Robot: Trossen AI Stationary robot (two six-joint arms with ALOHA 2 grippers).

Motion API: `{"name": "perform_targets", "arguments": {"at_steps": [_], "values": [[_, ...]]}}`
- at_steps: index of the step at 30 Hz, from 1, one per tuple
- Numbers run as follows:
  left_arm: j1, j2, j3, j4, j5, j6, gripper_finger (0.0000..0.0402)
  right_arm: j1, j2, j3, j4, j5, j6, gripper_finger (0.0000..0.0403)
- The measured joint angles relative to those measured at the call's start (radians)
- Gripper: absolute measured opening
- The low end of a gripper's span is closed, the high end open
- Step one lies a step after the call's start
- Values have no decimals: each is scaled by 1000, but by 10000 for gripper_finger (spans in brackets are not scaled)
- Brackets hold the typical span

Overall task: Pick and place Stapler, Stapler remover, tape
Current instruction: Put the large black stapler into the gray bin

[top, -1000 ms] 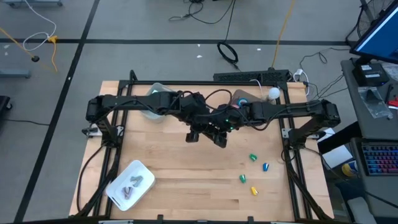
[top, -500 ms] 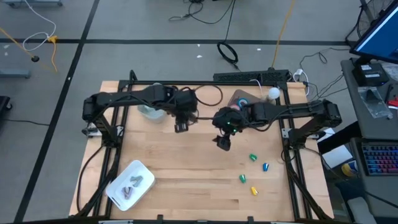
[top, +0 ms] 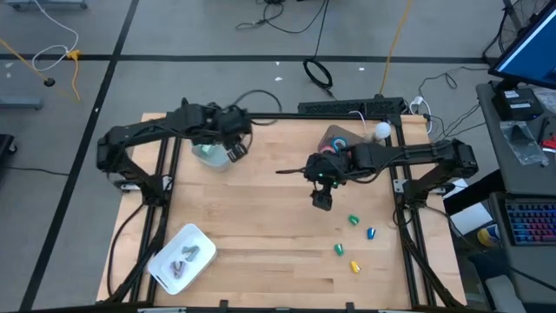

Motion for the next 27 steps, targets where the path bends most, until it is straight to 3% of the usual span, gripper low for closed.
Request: {"name": "perform_targets", "arguments": {"at_steps": [5,15,21,27], "values": [[12,-146,-151,109,-60,-44,145,2,-82,-74,23,61,-13,315],[56,-430,-613,563,-127,-86,145,1,-362,-337,265,60,11,318],[108,-448,-815,777,-118,-105,145,0,-491,-458,386,59,62,318],[146,-415,-875,837,-88,-119,145,0,-558,-493,413,58,104,318]]}}
